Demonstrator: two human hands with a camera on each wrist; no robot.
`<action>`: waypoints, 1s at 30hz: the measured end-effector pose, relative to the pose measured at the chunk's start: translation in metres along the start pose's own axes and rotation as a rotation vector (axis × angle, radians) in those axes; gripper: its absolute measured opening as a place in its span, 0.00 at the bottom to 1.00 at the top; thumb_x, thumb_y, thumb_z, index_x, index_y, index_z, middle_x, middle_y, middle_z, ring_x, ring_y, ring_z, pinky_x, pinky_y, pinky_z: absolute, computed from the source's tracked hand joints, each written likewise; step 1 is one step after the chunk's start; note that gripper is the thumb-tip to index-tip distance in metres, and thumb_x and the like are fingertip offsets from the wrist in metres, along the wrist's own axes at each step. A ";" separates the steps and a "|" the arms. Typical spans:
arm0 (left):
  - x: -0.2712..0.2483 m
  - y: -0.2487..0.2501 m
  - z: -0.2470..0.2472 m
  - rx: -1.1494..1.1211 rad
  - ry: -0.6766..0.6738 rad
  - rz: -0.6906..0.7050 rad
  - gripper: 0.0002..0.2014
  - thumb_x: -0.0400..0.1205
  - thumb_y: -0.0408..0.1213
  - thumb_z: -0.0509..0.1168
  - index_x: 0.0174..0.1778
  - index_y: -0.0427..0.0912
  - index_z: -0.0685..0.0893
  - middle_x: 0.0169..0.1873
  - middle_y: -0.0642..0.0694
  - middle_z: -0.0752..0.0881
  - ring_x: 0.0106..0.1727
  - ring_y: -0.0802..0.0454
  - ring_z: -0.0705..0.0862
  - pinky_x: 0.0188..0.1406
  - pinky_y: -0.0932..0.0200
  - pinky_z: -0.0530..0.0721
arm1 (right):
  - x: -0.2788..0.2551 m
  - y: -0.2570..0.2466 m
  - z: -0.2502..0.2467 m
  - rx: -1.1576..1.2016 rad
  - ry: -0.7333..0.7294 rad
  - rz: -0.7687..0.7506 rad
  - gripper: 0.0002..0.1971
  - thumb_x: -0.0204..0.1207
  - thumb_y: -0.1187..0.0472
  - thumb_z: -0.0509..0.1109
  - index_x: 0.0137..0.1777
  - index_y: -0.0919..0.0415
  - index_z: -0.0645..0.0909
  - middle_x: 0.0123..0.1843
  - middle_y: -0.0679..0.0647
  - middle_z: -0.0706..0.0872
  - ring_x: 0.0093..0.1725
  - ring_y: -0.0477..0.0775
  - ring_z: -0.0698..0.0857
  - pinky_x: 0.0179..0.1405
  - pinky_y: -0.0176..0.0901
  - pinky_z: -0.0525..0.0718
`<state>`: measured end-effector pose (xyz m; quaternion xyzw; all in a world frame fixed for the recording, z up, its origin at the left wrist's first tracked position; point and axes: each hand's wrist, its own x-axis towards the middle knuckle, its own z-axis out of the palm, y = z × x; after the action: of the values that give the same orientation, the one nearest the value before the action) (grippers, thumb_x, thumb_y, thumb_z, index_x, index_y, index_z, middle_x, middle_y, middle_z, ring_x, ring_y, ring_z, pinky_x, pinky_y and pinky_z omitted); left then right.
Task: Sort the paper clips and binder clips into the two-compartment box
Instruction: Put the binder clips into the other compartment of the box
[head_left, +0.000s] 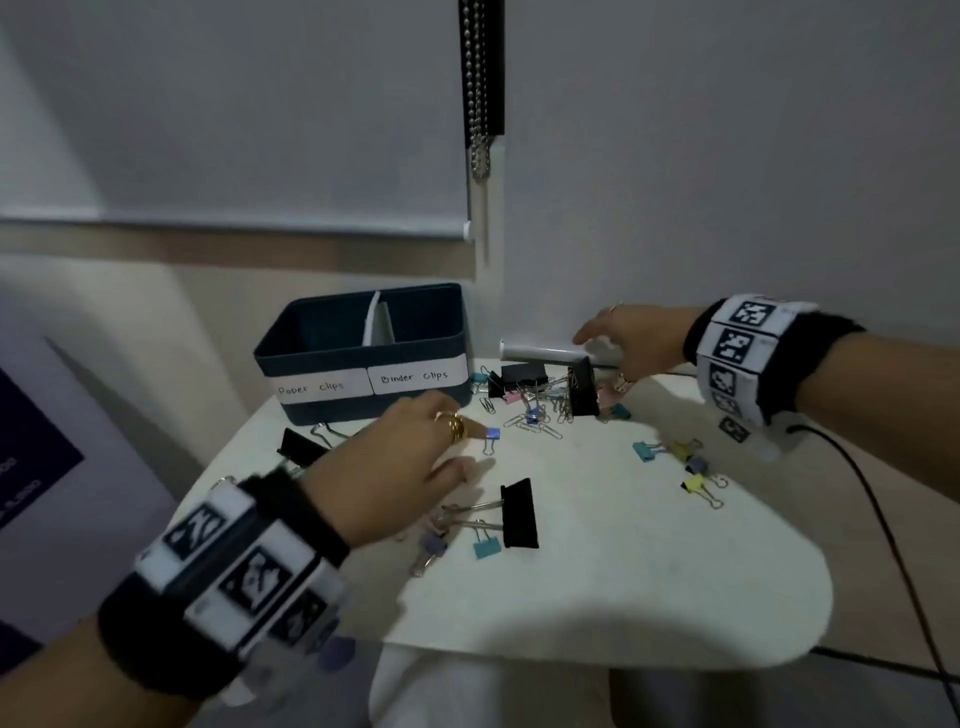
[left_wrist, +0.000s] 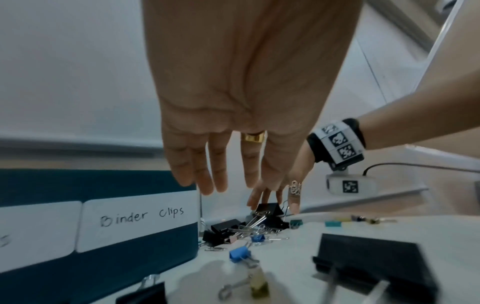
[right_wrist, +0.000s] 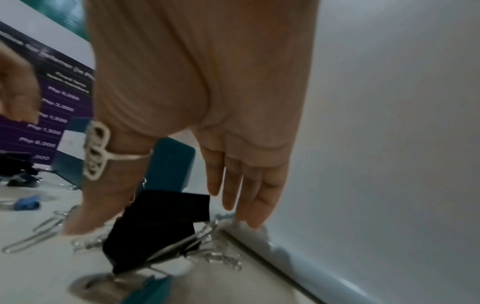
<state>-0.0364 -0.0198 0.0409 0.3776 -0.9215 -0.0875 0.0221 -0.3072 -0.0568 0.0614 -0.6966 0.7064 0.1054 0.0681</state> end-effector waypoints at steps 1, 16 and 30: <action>0.010 0.001 -0.006 0.011 0.003 0.010 0.19 0.85 0.47 0.56 0.72 0.54 0.73 0.70 0.52 0.71 0.66 0.57 0.72 0.72 0.62 0.70 | 0.002 -0.001 0.001 0.044 -0.049 0.010 0.40 0.68 0.52 0.78 0.78 0.56 0.64 0.76 0.54 0.72 0.74 0.57 0.72 0.75 0.49 0.71; 0.168 0.042 0.006 -0.152 -0.114 -0.223 0.08 0.78 0.40 0.67 0.39 0.38 0.84 0.36 0.42 0.82 0.38 0.46 0.81 0.41 0.56 0.78 | -0.003 -0.008 0.011 0.165 0.157 -0.080 0.20 0.70 0.66 0.73 0.64 0.62 0.82 0.60 0.58 0.87 0.58 0.59 0.84 0.58 0.44 0.80; 0.142 0.036 0.008 -0.874 0.106 -0.304 0.04 0.73 0.24 0.72 0.43 0.29 0.87 0.34 0.37 0.88 0.31 0.49 0.88 0.39 0.59 0.90 | -0.021 -0.012 0.019 0.290 0.347 -0.085 0.23 0.63 0.56 0.81 0.57 0.64 0.85 0.50 0.57 0.90 0.48 0.56 0.86 0.47 0.40 0.81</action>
<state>-0.1638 -0.0925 0.0363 0.4676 -0.7302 -0.4503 0.2131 -0.2957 -0.0315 0.0474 -0.7164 0.6852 -0.1216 0.0493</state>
